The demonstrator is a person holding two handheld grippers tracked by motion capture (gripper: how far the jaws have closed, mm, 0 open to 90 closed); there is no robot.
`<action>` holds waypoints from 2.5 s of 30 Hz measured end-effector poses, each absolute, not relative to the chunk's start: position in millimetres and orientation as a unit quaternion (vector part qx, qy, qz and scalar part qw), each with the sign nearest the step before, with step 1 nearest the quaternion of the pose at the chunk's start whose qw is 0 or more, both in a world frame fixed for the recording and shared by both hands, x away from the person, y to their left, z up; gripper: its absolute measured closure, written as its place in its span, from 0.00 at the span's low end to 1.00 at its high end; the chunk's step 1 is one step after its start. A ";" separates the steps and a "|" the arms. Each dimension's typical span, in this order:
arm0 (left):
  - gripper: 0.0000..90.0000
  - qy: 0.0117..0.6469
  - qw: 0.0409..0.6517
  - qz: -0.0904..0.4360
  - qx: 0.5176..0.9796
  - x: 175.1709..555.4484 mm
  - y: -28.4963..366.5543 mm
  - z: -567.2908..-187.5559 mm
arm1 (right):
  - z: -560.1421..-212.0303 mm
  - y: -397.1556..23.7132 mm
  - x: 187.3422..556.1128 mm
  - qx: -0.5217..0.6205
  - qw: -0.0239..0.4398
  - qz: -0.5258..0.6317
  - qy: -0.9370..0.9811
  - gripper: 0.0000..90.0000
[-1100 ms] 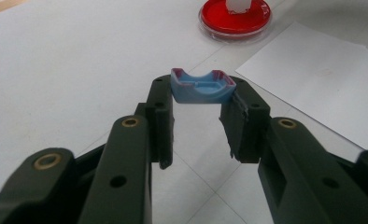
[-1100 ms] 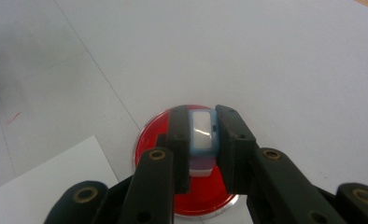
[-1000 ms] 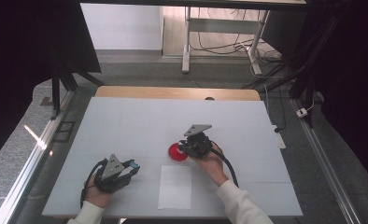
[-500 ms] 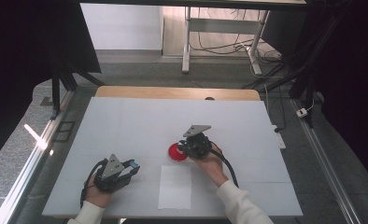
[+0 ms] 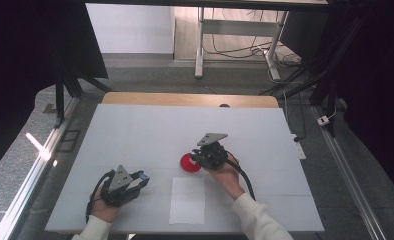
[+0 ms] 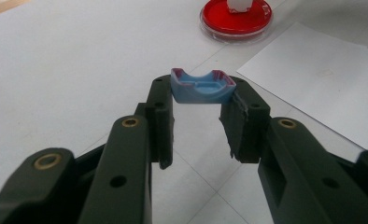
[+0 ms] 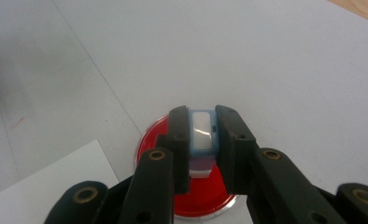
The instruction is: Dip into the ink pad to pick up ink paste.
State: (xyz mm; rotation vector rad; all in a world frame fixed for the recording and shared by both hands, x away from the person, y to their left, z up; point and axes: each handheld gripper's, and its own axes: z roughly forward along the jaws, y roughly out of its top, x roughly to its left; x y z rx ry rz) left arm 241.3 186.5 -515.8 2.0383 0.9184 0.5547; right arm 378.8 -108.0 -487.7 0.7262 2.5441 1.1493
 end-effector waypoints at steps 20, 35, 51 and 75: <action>0.72 0.364 0.405 0.220 0.810 241.6 186.3 -516.1 | -482.7 -109.2 387.2 0.251 0.130 0.402 0.871 0.84; 0.72 0.365 0.403 0.220 0.810 241.8 186.2 -516.3 | -488.9 -108.7 394.8 0.253 0.120 0.392 0.876 0.84; 0.72 0.366 0.403 0.221 0.809 241.2 186.0 -516.0 | -491.8 -104.5 392.7 0.245 0.131 0.378 0.883 0.84; 0.72 0.364 0.403 0.221 0.810 240.9 185.0 -515.9 | -492.3 -103.3 392.7 0.244 0.131 0.367 0.888 0.85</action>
